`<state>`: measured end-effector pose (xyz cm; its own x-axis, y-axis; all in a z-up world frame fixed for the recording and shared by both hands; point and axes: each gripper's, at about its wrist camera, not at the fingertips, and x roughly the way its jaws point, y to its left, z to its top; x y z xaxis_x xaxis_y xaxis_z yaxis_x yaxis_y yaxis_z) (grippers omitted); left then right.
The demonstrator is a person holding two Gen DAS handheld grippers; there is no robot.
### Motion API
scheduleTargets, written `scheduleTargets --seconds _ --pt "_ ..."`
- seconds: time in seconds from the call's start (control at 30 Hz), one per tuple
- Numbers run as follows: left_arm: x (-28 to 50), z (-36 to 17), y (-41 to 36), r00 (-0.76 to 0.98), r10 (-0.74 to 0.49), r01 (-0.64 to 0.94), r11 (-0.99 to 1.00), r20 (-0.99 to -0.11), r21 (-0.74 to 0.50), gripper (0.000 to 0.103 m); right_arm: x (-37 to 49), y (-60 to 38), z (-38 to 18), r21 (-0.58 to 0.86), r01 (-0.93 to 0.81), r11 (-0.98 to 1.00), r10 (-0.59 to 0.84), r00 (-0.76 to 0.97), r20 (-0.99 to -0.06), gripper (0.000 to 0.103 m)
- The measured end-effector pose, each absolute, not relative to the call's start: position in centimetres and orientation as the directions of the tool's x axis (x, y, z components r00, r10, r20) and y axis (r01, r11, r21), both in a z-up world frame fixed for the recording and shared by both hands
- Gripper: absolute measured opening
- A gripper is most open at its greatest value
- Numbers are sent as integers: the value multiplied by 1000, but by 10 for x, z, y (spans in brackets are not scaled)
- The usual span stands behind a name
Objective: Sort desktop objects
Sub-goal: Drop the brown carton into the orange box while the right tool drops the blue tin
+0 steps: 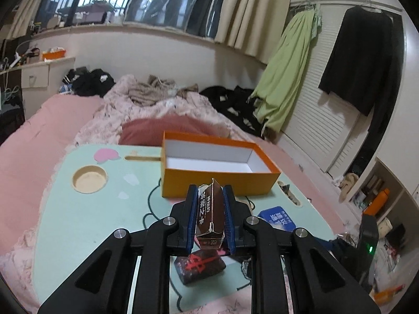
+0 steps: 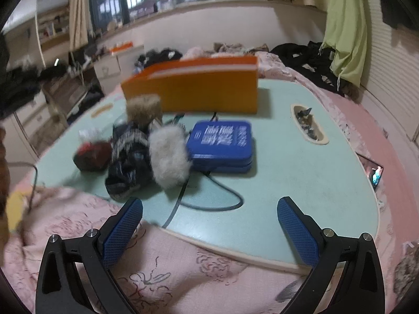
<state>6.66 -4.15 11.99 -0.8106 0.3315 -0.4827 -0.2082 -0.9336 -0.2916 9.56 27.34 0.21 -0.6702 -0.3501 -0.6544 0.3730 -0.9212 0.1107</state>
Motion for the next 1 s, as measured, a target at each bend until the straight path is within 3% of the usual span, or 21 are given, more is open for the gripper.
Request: scheduleTargets --seconds 0.1,0.23,0.43,0.57,0.63,0.7,0.73,1.0 --pt "77 125 -45 -819 336 -218 -932 -464 -290 20 93 287 16 130 321 -938 -331 -719 -611 100" --pt "79 127 -44 -820 347 -228 -927 -455 -297 20 75 290 27 116 273 -955 -284 -730 -621 92" --pt "78 123 -34 -804 370 -253 -921 -465 -296 20 30 263 32 69 271 -960 -245 -696 -675 91" --pt "79 121 -32 -799 375 -257 -920 -469 -297 20 10 240 15 50 315 -948 -241 -604 -759 90" --pt "78 121 -31 -799 375 -257 -920 -471 -296 20 4 238 4 69 306 -949 -241 -568 -787 84" --pt "78 120 -31 -799 372 -255 -921 -472 -295 20 5 235 2 -23 281 -959 -161 -613 -773 69" --pt "78 120 -31 -799 373 -255 -921 -472 -296 20 5 236 3 -23 277 -961 -161 -621 -767 67" --pt "74 123 -31 -799 377 -256 -919 -469 -301 20 14 263 25 152 297 -943 -318 -660 -681 67"
